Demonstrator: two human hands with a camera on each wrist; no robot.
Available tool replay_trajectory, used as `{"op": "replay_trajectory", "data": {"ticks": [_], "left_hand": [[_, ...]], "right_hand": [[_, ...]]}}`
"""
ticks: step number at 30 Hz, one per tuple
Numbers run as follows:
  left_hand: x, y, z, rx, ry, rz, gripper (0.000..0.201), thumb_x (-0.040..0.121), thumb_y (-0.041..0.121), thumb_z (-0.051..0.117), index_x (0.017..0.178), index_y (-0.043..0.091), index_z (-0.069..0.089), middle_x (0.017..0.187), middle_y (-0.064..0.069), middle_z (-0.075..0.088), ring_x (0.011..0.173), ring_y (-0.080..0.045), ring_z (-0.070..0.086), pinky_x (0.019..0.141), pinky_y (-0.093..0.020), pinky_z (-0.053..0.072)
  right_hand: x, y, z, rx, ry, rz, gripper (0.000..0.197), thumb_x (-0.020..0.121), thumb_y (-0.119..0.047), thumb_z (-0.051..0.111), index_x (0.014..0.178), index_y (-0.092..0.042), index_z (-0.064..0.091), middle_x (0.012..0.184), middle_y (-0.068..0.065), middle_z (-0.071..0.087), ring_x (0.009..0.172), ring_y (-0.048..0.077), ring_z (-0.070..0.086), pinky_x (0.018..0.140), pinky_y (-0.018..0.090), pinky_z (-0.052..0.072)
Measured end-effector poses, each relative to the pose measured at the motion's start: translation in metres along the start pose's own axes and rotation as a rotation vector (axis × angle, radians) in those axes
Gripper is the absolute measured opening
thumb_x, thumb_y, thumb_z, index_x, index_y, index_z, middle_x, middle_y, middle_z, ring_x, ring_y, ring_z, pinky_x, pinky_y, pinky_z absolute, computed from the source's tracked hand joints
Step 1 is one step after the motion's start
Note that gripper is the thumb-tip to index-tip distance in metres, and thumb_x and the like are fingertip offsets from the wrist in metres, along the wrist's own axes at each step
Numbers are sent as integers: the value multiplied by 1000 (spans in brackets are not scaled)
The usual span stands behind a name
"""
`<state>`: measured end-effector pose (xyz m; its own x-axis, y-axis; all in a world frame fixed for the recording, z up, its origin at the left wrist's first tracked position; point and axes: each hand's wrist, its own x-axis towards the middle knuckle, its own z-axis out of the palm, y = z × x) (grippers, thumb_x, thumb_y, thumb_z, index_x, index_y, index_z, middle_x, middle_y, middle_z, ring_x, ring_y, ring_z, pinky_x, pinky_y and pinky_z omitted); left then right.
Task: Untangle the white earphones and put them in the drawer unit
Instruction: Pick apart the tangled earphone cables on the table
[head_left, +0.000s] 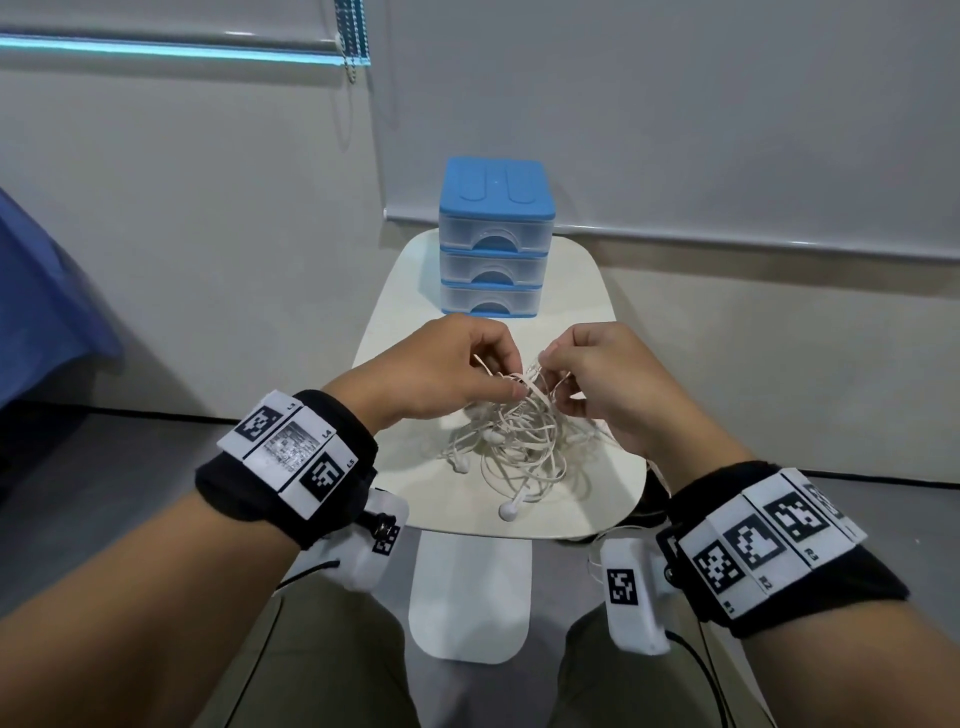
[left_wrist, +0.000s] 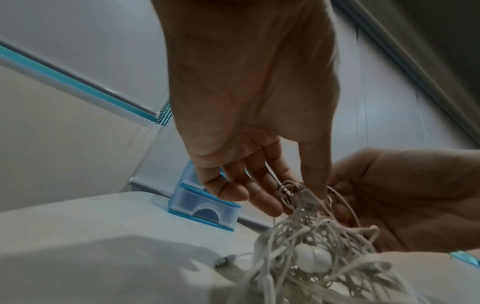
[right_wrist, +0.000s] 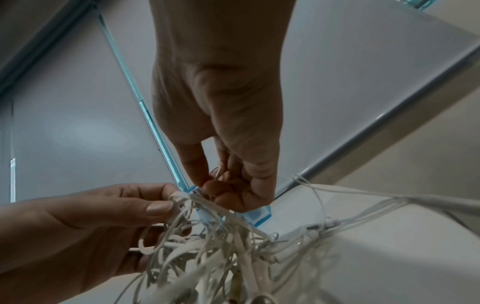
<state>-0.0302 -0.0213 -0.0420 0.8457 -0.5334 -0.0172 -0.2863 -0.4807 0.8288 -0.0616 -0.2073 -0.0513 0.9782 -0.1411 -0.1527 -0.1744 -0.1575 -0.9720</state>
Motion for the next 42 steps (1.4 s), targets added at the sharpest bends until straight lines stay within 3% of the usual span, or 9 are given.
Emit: {"op": "replay_trajectory", "data": {"ticks": [6, 10, 13, 16, 21, 28, 34, 38, 42], "left_hand": [[-2, -8, 3, 71, 81, 57, 23, 77, 20, 91, 78, 16, 69, 71, 8, 70, 64, -10, 60, 65, -24, 49], [-2, -8, 1, 8, 33, 58, 26, 82, 12, 86, 98, 23, 69, 96, 1, 73, 74, -14, 61, 71, -33, 54], [-1, -4, 0, 57, -70, 13, 24, 88, 17, 79, 110, 26, 72, 96, 1, 70, 77, -10, 59, 78, -31, 51], [-1, 0, 2, 44, -139, -1, 11, 90, 22, 78, 101, 20, 77, 95, -10, 72, 78, -9, 60, 80, -29, 46], [-1, 1, 3, 13, -111, 19, 12, 88, 21, 82, 92, 14, 73, 83, 1, 72, 74, -7, 63, 75, -23, 48], [-1, -2, 4, 130, -12, 55, 18, 83, 29, 87, 82, 19, 72, 70, 13, 67, 63, -4, 57, 64, -15, 45], [0, -5, 7, 232, 57, 128, 13, 83, 16, 82, 81, 20, 69, 80, 1, 72, 78, -21, 67, 73, -32, 53], [-3, 1, 11, 226, 21, 201, 13, 84, 13, 82, 83, 17, 70, 80, 8, 70, 78, -10, 65, 64, -10, 41], [-5, 4, 10, 268, -17, 297, 14, 83, 3, 76, 85, 15, 70, 81, 7, 70, 78, -8, 63, 67, -9, 40]], "right_hand": [[6, 6, 3, -87, 110, -1, 17, 86, -3, 62, 69, -6, 60, 59, 14, 64, 57, 26, 49, 63, 38, 43], [6, 8, 3, -126, 69, -44, 21, 92, -8, 65, 72, -8, 60, 59, 9, 63, 49, 22, 48, 59, 35, 43], [8, 9, 3, -147, 36, -85, 23, 95, -12, 67, 72, -10, 61, 58, 3, 61, 49, 18, 48, 55, 32, 41], [10, 12, 2, -177, 35, -105, 24, 93, -18, 71, 71, -13, 62, 54, -5, 58, 51, 17, 48, 55, 30, 39], [13, 17, -2, -218, 63, -90, 27, 91, -24, 73, 68, -16, 63, 55, -7, 61, 57, 19, 52, 62, 36, 43], [4, 14, -4, -302, 153, -121, 31, 93, -27, 72, 81, 1, 65, 67, 5, 67, 54, 14, 48, 56, 26, 38], [1, 9, -6, -438, 284, -169, 31, 87, -21, 73, 76, 7, 64, 79, 20, 72, 71, 33, 61, 62, 32, 46], [2, 4, 0, -415, 208, -159, 31, 86, -20, 72, 76, 7, 65, 80, 22, 72, 58, 21, 49, 56, 29, 40], [6, 3, -5, -462, 311, -207, 27, 84, -18, 69, 73, 6, 65, 77, 20, 73, 65, 34, 59, 62, 40, 54]]}}
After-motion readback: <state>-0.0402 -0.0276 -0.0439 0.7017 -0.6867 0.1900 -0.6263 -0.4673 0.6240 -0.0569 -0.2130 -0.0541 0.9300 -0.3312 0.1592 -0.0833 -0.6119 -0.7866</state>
